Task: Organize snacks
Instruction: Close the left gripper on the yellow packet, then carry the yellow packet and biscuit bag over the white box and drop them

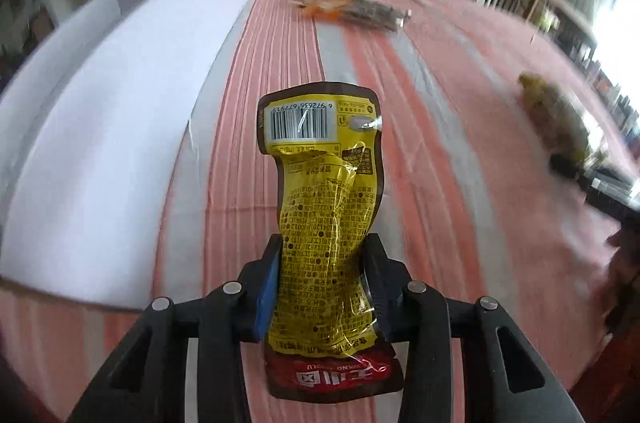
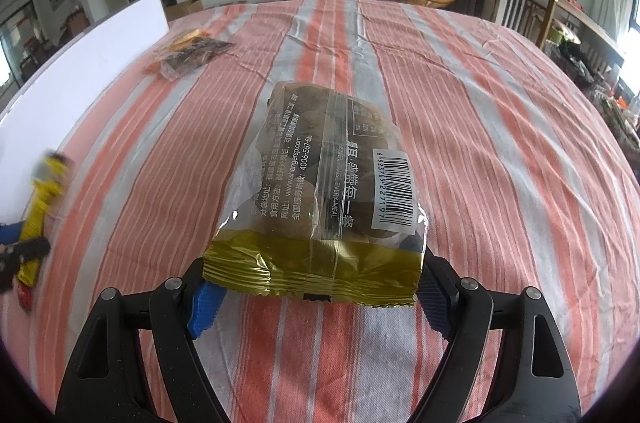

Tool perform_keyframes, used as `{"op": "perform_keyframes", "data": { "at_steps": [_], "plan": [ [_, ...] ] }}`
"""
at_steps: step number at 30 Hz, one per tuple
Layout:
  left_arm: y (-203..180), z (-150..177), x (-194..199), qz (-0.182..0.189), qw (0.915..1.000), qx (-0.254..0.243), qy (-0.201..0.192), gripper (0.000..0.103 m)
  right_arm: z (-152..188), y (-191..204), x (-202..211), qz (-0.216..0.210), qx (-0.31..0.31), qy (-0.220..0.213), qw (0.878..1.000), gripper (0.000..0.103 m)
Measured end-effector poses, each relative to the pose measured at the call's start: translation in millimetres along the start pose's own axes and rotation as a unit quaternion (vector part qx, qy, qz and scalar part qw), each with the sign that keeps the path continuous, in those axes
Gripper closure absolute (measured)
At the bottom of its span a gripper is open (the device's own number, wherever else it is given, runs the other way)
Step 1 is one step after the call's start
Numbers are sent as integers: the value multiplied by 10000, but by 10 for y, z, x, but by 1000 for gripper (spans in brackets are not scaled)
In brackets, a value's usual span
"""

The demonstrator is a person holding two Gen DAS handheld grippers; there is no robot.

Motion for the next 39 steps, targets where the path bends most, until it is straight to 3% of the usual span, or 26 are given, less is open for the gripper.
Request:
{"op": "perform_keyframes", "data": {
  "at_steps": [2,4,6,10,13,15,19,23,25,26,27,28,29,30,32,35,39],
  "plan": [
    [40,33,70,464,9982,368,-23,64,-1,65,53,-456,0,89,9989,19],
    [78,24,118,533,9975,439,-163,64,-28,89,146,-686,-104,185,9974,19],
    [75,15,154,577,9970,446,-273,64,-122,105,237,-583,-44,288,9979,19],
    [42,20,196,731,9958,454,-310,64,-256,167,96,-263,89,948,9951,19],
    [42,64,210,737,9961,371,-327,64,-164,274,36,-165,389,1684,9848,20],
    [59,67,197,763,9959,380,-316,64,-132,327,112,-158,569,1897,9801,20],
    [34,19,179,853,9950,406,-341,64,-276,248,322,-571,-302,1776,9820,20],
    [-11,29,225,847,9951,269,-424,64,-528,-27,228,-333,-1198,1573,9797,20],
    [-23,45,248,826,9952,223,-465,64,-499,-75,30,-239,-1316,1833,9739,20],
    [-29,59,260,842,9951,215,-474,64,-414,-52,-161,-343,-1426,2178,9649,20],
    [-32,75,276,854,9950,206,-479,64,-404,-22,-252,-638,-1645,2187,9597,21],
    [-36,87,291,872,9948,206,-481,64,-425,-25,-293,-812,-1861,2073,9570,23],
    [-40,90,318,942,9941,238,-472,64,-463,-49,-296,-787,-1916,1916,9594,34],
    [-48,83,351,1035,9931,298,-454,64,-545,-48,-255,-700,-1738,1705,9674,40],
    [-64,18,460,1374,9882,541,-405,64,-700,60,-86,-742,-1319,1372,9789,40],
    [-58,-214,756,1907,9761,891,-539,64,-988,398,280,-1227,-1052,938,9824,40],
    [256,-685,1326,2134,9623,1272,-1108,64,-1551,1069,803,-2075,-698,304,9753,40]
  ]
}}
Point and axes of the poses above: each gripper's, at about its wrist camera, not at the fingertips, and x roughly against the way its jaws point, y to its left, z to its underside, the point moved 10 cm from there along -x, roughly the way its jaws point, and after that the axes turned 6 degrees about x, right-handed, at the moved point
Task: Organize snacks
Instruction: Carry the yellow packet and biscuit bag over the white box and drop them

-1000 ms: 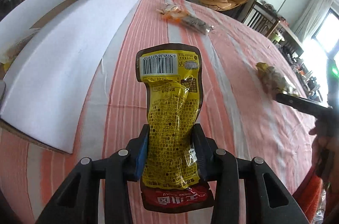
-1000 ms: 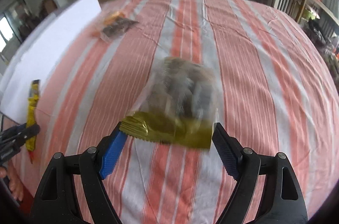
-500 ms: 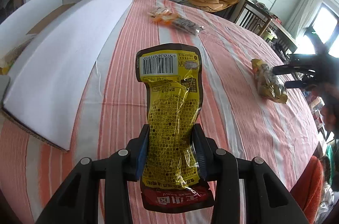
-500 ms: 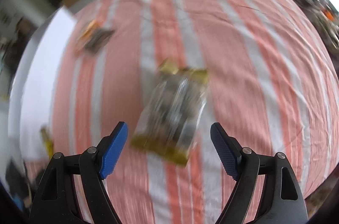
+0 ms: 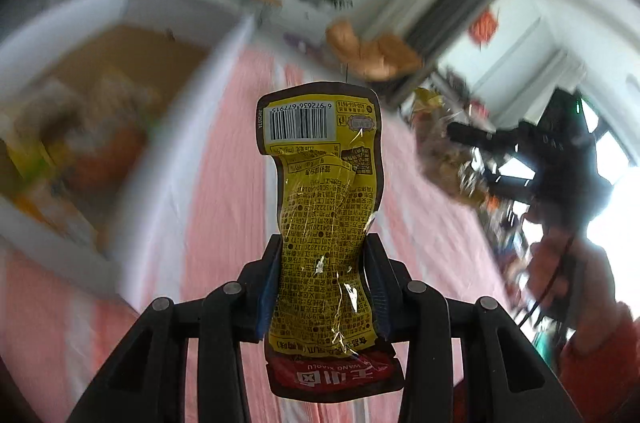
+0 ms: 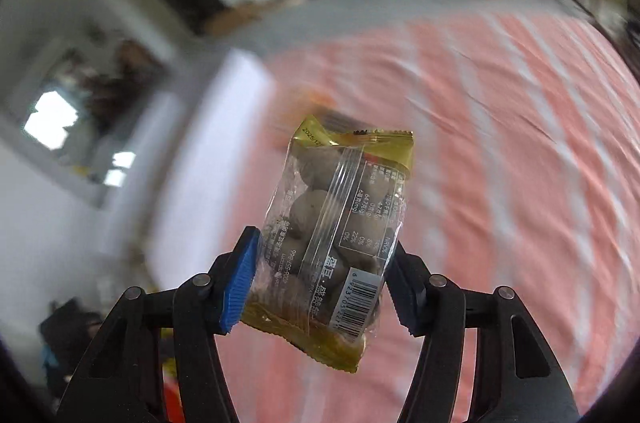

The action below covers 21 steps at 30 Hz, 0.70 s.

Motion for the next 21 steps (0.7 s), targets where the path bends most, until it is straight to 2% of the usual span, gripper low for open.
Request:
{"op": "perform_keyframes", "data": {
  "at_steps": [2,4,6,7,9,10,11,14,17,19,21],
  "plan": [
    [139,-327,275,-194,9990,62,-401,63,-223,591,-29,-533,264,-168,9981,40],
    [421,-644,509,-686,9945,84,-788,62,-329,1080,-146,-887,463,-211,9948,40],
    [830,-919,671,-1373,9847,146,-1059,58,-413,1606,-413,-1153,754,-124,9904,40],
    [980,-991,703,-1685,9792,141,-1120,51,-393,1755,-490,-1201,847,-92,9891,40],
    [1324,-1096,739,-2411,9638,109,-1133,29,-334,2134,-829,-1363,1007,42,9855,35],
    [1403,-1110,745,-2524,9609,101,-1138,17,-282,2246,-979,-1388,1020,134,9850,35],
    [1481,-1107,761,-2615,9577,63,-1197,15,-183,2387,-1201,-1459,1007,304,9837,30],
    [1545,-979,797,-2676,9541,-16,-1347,10,2,2464,-1490,-1331,977,472,9851,29],
    [1509,-793,810,-2588,9528,43,-1585,8,52,2331,-1402,-1044,1260,-7,9865,29],
    [1392,-618,779,-2341,9572,57,-1699,8,119,2114,-1209,-679,1613,-422,9837,28],
    [1123,-438,698,-2020,9644,-81,-1705,8,213,1671,-1106,-110,1899,-640,9797,24]
  ]
}}
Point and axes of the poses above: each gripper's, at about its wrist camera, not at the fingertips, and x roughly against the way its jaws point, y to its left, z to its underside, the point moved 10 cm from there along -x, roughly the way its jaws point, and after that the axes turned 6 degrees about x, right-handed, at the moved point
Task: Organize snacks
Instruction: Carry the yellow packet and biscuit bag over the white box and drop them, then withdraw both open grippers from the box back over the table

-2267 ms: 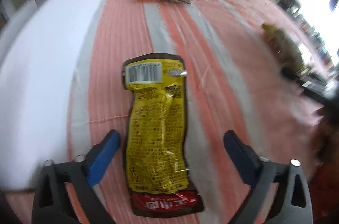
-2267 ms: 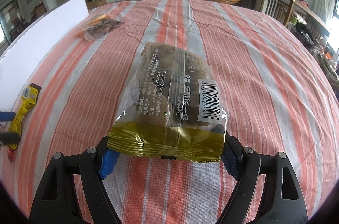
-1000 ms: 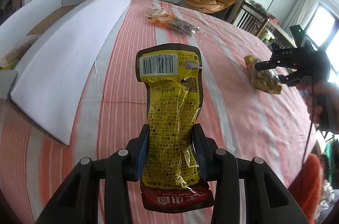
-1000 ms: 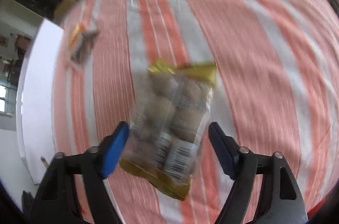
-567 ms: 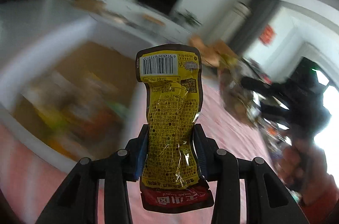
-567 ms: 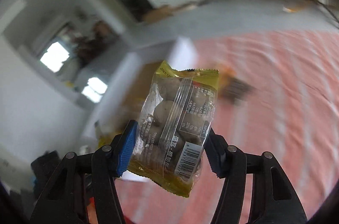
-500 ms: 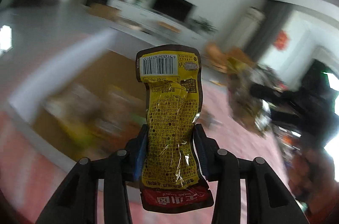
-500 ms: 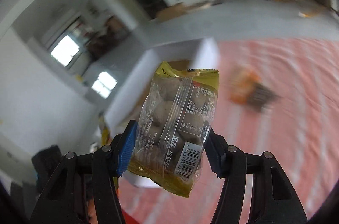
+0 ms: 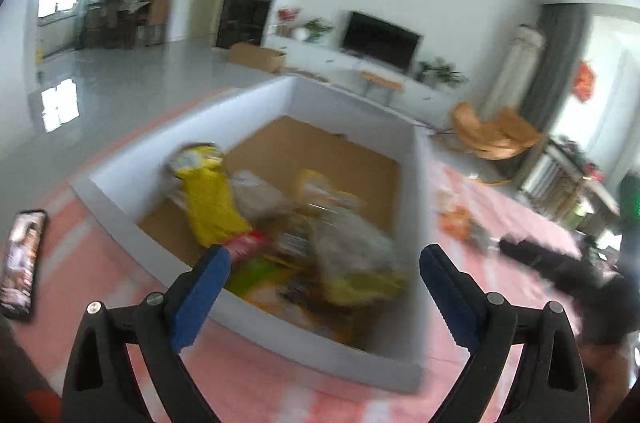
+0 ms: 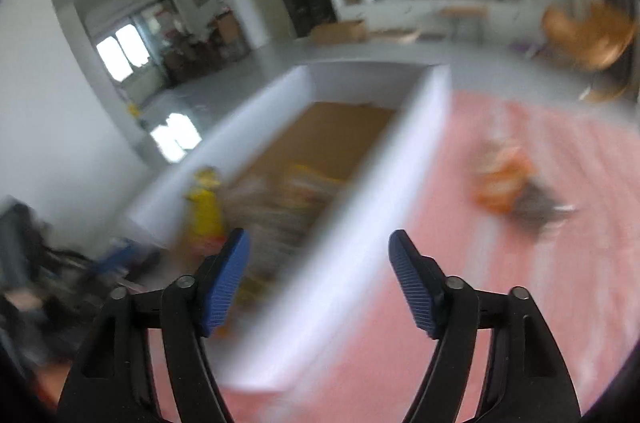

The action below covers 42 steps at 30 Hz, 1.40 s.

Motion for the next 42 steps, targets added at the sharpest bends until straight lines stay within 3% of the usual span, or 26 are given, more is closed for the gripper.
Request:
{"op": "perform_keyframes", "data": {
  "at_steps": [3,6,9,11,16,19,24,33,42],
  "plan": [
    [-575,210,165,607,9971,-451,78,8,570,-724,108,1009,243,233,9943,24],
    [-1233,513,272,1244,9867,-1004,284,3,1237,-1482,267,1863,26,666,9802,24],
    [-1728,925,182,1679,9723,-1414,803,1,1646,-1968,501,2299,-434,760,9693,24],
    [-1897,1167,59,1661,9662,-1645,1089,1,1787,-2139,653,2475,-610,755,9640,24],
    [-1889,1661,-410,1132,9576,-2148,1548,1,1990,-2310,732,2351,-981,812,9636,23],
    [-1815,1856,-563,745,9529,-2492,1560,1,2036,-2319,720,2339,-975,828,9638,20],
    [-1725,2015,-802,491,9489,-2661,1624,1,2110,-2332,737,2337,-989,823,9638,20],
    [-1602,2015,-945,532,9546,-2199,1937,1,2111,-2336,737,2332,-988,823,9639,20],
    [-1623,2061,-971,296,9484,-2483,1948,0,2110,-2336,737,2331,-988,823,9639,20]
  ]
}}
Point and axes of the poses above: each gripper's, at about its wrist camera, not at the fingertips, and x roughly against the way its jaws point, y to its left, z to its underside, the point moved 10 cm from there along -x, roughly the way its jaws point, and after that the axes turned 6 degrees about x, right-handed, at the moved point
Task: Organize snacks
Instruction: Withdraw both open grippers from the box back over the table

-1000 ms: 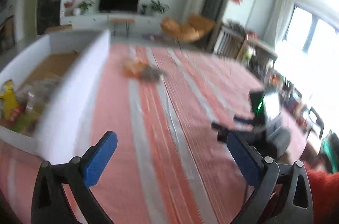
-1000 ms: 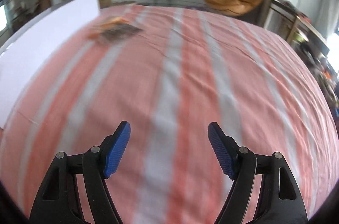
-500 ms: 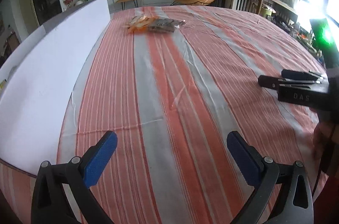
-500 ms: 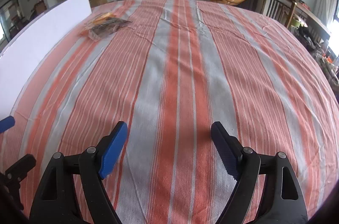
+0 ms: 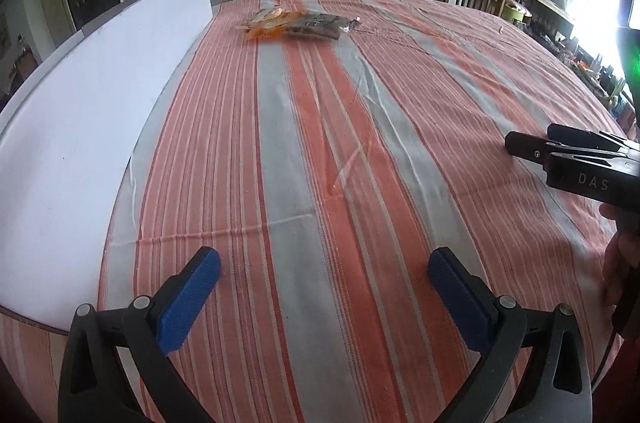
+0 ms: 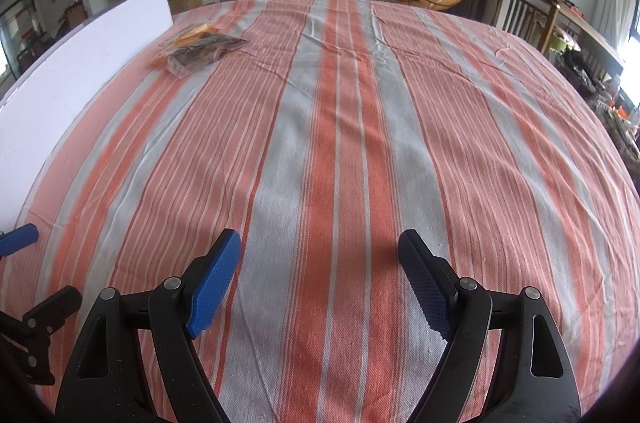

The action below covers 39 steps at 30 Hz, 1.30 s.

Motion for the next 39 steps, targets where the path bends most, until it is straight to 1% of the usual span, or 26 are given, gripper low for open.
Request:
{"op": "perform_keyframes", "data": {
  "at_steps": [29,31,34,35,37,39],
  "plan": [
    [3,-3,-4,-12,10000,-3,6,0,-2,2,-4,-4,5,1,10000,19],
    [3,-13,-8,8,10000,-69,64,0,-1,2,-4,-11,1,0,10000,19],
    [0,-61,-52,208,9984,-435,280,0,-1,4,-4,-8,4,-1,10000,19],
    [54,-95,-69,199,9983,-448,309,0,-1,5,-5,-6,3,-1,10000,19],
    [156,-141,-91,147,9990,-351,238,0,-1,6,-5,-3,5,0,10000,19],
    [227,-155,-84,156,9996,-249,53,0,-1,6,-6,-1,5,0,10000,19]
  ]
}}
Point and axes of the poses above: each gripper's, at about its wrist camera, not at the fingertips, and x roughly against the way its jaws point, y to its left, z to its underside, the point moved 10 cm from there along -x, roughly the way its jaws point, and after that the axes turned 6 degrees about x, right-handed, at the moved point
